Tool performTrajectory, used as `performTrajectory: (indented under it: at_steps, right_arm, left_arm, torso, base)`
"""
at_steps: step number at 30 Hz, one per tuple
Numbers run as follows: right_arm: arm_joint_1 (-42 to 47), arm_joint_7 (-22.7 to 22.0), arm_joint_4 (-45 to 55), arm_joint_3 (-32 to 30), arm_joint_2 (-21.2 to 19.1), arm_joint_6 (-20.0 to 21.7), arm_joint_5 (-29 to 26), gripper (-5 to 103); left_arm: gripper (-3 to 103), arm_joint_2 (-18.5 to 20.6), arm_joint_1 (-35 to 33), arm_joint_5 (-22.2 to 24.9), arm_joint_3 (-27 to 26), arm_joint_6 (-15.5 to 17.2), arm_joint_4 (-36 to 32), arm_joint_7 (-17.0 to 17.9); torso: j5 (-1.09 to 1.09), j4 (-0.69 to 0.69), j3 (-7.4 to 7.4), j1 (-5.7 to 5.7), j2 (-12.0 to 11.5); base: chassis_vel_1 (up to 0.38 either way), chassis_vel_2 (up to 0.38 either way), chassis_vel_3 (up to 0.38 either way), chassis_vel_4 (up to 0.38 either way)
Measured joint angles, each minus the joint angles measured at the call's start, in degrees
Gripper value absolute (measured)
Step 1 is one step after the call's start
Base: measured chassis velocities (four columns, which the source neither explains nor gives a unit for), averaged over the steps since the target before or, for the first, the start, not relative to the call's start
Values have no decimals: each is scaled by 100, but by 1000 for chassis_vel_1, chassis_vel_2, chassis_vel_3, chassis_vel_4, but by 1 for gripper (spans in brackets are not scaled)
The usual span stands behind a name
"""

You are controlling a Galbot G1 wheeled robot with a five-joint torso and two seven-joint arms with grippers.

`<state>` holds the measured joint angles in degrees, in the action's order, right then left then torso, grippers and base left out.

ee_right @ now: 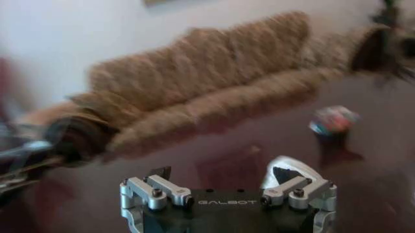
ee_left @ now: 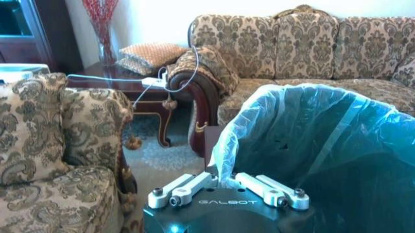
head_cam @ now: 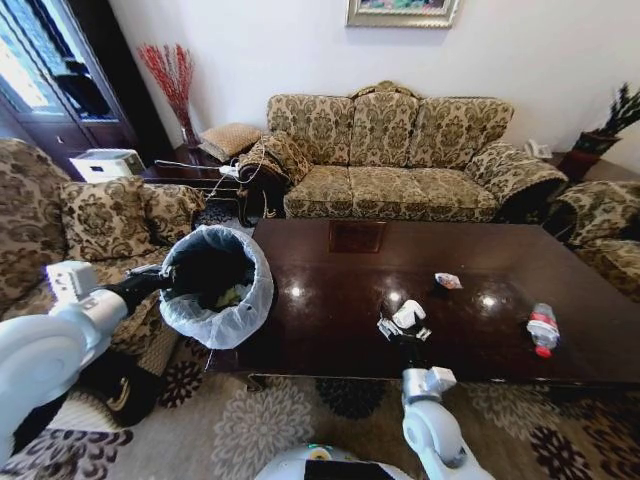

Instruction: Move to the front of the table and place the trash on the table into the trash bin.

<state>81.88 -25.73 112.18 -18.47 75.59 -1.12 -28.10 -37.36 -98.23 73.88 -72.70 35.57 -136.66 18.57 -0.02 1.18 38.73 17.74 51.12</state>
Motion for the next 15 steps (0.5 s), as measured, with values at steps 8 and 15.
performTrajectory:
  at_steps: [8, 15]
  right_arm:
    - [-909, -1428, -589, 7, 307, 472, -812, 100]
    - [-1303, -1977, -871, -102, 301, 592, -1077, 100]
  left_arm:
    - [2, -123, -16, -98, 94, -29, -46, -36]
    - [2, -132, 19, -132, 167, -51, -9, -38]
  torso:
    - [4, -2, 3, 7, -3]
    - [1, -1, 1, 3, -2]
  base:
    - [0, 0, 0, 0]
    - [0, 0, 0, 0]
